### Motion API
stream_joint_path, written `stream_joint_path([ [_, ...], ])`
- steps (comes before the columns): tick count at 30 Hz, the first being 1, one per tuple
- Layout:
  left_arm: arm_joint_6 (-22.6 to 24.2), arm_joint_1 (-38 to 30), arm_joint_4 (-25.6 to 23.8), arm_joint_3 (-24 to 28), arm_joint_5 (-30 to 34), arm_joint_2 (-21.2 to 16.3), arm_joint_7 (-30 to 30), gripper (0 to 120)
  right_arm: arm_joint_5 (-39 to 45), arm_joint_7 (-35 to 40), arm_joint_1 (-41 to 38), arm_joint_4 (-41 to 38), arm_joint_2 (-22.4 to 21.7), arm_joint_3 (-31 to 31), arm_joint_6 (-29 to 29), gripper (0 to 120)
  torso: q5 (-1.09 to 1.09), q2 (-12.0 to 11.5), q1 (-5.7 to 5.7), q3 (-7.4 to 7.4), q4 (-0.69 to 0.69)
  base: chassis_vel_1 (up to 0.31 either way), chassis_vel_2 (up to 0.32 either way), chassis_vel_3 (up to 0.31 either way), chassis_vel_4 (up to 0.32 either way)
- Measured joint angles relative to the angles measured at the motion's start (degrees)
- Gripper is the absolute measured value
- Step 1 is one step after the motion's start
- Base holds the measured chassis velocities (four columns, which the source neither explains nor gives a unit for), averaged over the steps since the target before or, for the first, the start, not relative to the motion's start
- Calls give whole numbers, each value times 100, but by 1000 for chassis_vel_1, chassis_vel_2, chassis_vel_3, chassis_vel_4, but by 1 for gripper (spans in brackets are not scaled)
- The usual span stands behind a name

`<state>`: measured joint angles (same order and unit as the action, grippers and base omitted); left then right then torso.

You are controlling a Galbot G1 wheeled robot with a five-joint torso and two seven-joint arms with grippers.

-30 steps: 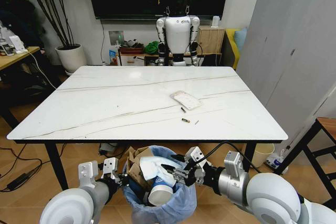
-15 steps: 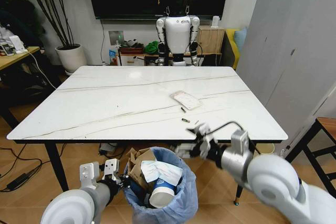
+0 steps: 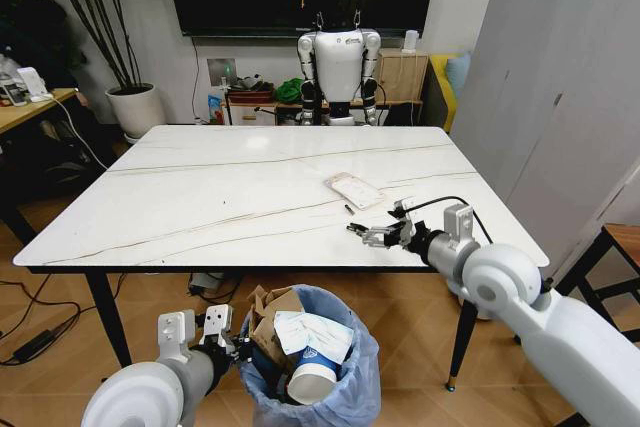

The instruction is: Pick up the trash bin and place the trash from the table into it.

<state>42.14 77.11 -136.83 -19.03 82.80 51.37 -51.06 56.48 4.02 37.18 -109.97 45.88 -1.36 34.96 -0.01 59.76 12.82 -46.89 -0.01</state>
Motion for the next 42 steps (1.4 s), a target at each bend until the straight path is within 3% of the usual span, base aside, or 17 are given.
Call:
stream_joint_path([
  [4,0,-8,-7,20,23,-29,0,0,-14,-181,-186,239,33,160,44,99,1,0,0,0,1,0,0,0,0],
  [7,0,-33,-7,52,31,-48,1,0,-17,-192,-334,440,128,376,43,91,1,0,0,0,1,0,0,0,0],
  [13,0,-31,-7,64,38,-35,1,0,-20,-190,-577,685,253,703,31,85,0,0,0,1,2,0,0,0,0],
  [25,0,-20,-6,109,21,12,4,0,-52,-165,-710,1148,332,908,3,84,1,0,0,1,1,0,0,0,0],
  [42,0,-40,59,94,1,76,23,0,76,-95,-954,1505,445,1235,30,72,1,0,0,1,1,0,0,0,0],
])
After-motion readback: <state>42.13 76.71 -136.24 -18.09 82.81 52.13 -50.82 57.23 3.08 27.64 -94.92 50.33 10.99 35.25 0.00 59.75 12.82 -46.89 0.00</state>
